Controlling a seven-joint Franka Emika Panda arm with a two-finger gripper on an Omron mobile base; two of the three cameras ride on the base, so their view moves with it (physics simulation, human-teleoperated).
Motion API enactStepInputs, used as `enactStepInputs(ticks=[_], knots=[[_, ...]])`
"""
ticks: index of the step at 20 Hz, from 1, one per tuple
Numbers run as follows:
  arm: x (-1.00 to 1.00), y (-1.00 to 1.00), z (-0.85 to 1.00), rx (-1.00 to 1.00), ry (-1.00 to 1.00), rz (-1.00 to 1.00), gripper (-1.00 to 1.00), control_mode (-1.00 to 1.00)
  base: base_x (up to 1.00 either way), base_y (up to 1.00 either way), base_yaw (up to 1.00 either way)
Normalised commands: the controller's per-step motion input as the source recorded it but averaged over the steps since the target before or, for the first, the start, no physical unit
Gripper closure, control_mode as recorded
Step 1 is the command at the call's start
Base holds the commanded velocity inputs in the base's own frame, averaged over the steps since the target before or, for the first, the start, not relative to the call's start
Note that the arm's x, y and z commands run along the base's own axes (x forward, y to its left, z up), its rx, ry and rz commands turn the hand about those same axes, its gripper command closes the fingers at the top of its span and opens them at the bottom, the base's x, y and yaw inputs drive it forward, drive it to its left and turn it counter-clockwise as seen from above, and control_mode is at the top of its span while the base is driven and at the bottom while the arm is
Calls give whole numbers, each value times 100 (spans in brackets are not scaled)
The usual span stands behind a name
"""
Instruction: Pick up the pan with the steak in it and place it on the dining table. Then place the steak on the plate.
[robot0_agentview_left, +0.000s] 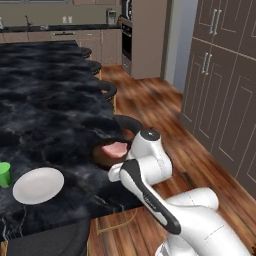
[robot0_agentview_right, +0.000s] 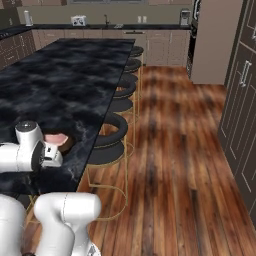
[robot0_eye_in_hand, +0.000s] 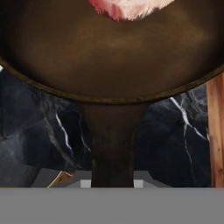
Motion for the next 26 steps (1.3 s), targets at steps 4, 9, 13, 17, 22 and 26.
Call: enactStepInputs(ticks=[4, 9, 13, 17, 22, 26], knots=[[34, 42, -35, 0, 0, 0, 100, -100, 0, 0, 0], [27, 39, -30, -1, 0, 0, 100, -100, 0, 0, 0], [28, 33, -28, -3, 0, -1, 100, -100, 0, 0, 0], [3, 11, -5, 0, 0, 0, 100, -100, 0, 0, 0], [8, 0, -19, 0, 0, 0, 100, -100, 0, 0, 0], [9, 0, -32, 0, 0, 0, 100, -100, 0, 0, 0]])
